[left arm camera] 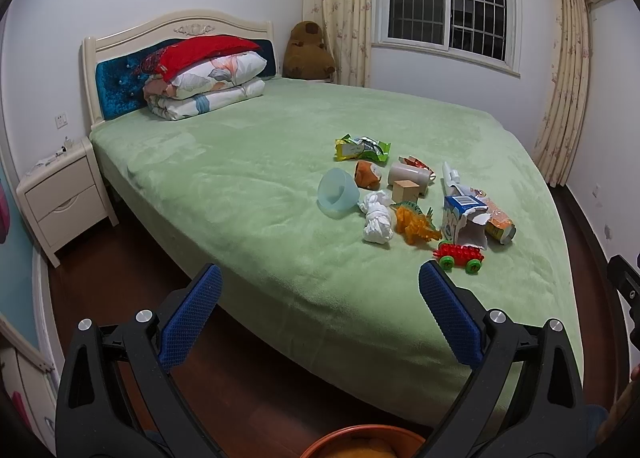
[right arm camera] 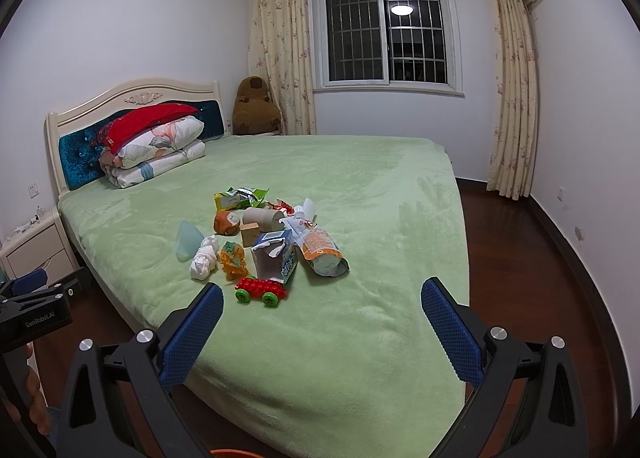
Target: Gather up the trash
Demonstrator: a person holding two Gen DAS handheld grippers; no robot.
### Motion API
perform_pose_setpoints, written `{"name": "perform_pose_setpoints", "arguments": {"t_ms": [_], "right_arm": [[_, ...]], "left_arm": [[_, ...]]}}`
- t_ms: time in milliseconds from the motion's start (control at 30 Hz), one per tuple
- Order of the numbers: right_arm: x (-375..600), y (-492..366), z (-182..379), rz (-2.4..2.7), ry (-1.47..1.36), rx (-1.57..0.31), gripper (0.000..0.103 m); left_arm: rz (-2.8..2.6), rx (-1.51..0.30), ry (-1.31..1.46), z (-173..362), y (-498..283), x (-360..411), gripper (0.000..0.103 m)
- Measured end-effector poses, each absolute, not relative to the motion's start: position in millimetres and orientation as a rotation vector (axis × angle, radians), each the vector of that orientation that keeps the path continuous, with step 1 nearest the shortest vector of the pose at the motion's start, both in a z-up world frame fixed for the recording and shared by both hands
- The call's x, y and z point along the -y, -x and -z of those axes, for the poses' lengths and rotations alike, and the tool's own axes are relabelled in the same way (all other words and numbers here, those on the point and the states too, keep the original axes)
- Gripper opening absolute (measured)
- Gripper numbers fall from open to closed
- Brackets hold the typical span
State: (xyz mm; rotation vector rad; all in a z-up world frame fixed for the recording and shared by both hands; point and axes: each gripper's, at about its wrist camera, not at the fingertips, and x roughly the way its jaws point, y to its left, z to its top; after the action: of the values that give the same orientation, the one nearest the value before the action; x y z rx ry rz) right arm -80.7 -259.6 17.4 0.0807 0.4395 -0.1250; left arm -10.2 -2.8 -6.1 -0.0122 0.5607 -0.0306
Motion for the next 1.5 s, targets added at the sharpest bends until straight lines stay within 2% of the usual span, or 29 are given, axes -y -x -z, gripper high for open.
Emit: {"name": "perform_pose_setpoints", "arguments": {"t_ms": [1167,1500], "right_arm": [[260,81,-16,0.124,-0.076,-0.444,0.098],[252,35,3,0.071,-0.053,-0.515,0.098]], "left_arm": [[0.033,-0.586,0.017,11,8,-1,0.096],[0.027,-0.631,0.019,26,-6,-11,0.096]]}}
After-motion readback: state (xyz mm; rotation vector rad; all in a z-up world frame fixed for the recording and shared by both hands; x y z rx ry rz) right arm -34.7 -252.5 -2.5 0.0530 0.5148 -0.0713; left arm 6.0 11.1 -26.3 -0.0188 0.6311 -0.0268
